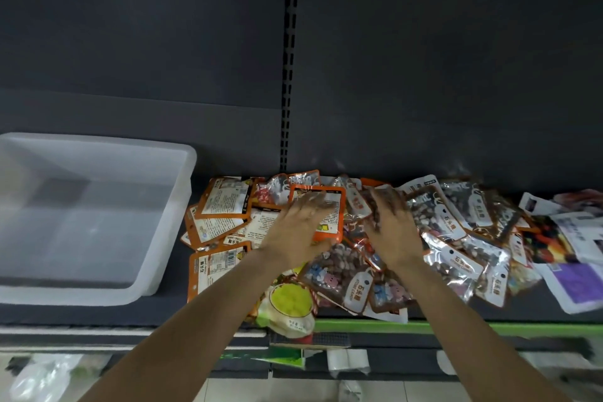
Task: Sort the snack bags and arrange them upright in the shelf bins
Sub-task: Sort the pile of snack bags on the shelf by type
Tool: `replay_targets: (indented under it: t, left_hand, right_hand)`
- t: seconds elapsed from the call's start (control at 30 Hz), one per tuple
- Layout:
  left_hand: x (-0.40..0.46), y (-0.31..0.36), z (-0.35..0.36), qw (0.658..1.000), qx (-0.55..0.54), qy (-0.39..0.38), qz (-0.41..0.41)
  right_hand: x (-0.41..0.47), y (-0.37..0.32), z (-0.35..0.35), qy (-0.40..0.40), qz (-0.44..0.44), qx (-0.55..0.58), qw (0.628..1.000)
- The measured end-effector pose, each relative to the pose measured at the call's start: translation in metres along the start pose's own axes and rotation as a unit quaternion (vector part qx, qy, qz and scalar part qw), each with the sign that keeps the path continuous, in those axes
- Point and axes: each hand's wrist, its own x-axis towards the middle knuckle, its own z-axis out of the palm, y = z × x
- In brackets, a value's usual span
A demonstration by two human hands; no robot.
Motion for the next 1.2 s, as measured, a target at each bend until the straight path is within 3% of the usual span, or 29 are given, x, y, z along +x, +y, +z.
replay_targets:
  t: [0.07,0.13,0.23,0.4,0.5,0.6,0.7,0.8,1.03,1.2]
  left_hand:
    - [0.012,0.007,0.006,0.996,0.054,-0.069,0.018]
    - [0.022,0.010,0.010,0.990,0.104,-0.091,0.007]
    - [0.027,0.001,0.007,0.982,0.168,-0.075,-0.040]
    - [0.011,-0.014,-0.008,0.976,0.170,-0.085,-0.109]
    - [0.004,-0.009,-0.014,0.986,0.124,-0.018,-0.109]
    - [0.007,0.016,-0.013,0.998,0.051,0.036,-0.016]
    - [0.016,0.049,0.002,0.997,0.045,-0.062,0.031]
    - [0.023,0.058,0.023,0.990,0.068,-0.126,-0.004]
    - [0.029,0.070,0.015,0.985,0.079,-0.144,-0.046]
    - [0.040,0.105,0.012,0.996,0.027,-0.057,-0.061]
  right_hand:
    - [-0.004,0.017,0.000,-0.096,0.079,-0.021,0.992]
    - [-0.009,0.023,0.005,-0.135,0.079,-0.020,0.987]
    - [-0.011,0.019,0.008,-0.126,0.024,-0.010,0.992]
    - [-0.015,-0.001,0.019,-0.169,-0.016,0.040,0.985]
    - [-0.015,-0.015,0.026,-0.197,-0.027,0.151,0.968]
    - [-0.014,-0.005,0.015,-0.125,-0.002,0.227,0.966]
    - [-0.014,0.028,-0.004,-0.008,0.106,0.097,0.990]
    - [-0.018,0.047,-0.013,-0.042,0.163,0.009,0.986]
    - [-0.009,0.054,-0.022,-0.057,0.186,0.128,0.973]
    - [-0.013,0.082,-0.057,0.049,0.153,0.263,0.951]
